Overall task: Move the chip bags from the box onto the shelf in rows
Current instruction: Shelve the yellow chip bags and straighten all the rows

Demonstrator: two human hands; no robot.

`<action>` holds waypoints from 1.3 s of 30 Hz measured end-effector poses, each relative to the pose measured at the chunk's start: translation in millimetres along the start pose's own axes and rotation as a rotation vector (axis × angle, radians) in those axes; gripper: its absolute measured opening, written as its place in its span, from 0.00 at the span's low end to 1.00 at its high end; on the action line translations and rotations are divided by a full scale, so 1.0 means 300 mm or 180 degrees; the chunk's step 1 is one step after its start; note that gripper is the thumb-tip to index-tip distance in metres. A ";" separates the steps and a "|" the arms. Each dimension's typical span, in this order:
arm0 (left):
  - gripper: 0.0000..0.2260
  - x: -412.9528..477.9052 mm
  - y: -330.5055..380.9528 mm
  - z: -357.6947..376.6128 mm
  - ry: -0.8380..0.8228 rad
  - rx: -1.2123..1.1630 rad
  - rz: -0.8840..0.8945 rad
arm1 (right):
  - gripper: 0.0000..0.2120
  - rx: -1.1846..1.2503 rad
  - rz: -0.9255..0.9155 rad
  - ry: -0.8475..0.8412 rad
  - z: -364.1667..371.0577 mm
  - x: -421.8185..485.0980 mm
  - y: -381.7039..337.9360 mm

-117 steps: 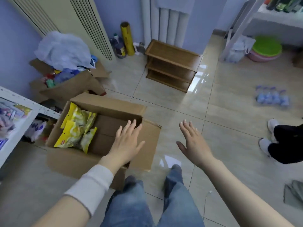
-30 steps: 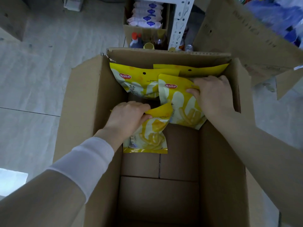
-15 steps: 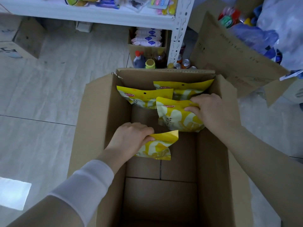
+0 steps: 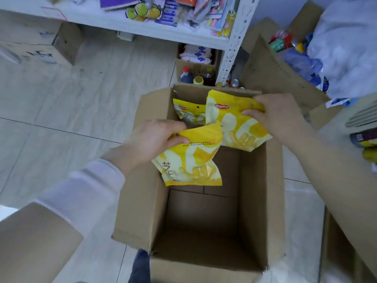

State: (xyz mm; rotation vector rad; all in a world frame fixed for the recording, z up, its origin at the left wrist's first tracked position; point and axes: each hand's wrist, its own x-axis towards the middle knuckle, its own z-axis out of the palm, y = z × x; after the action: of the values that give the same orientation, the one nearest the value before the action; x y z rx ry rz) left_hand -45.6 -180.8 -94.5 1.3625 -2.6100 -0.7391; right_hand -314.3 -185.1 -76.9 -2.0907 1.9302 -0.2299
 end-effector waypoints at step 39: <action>0.11 -0.616 -0.794 -1.750 0.0617 0.0538 0.0294 | 0.13 0.0010 -0.0664 0.1181 -0.789 0.585 -1.701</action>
State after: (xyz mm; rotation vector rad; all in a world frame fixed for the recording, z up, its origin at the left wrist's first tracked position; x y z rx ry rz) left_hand 403.3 -342.4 278.2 1.2716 -2.6074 -0.3611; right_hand 112.5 -350.7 294.2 -2.3825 1.8902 -0.7094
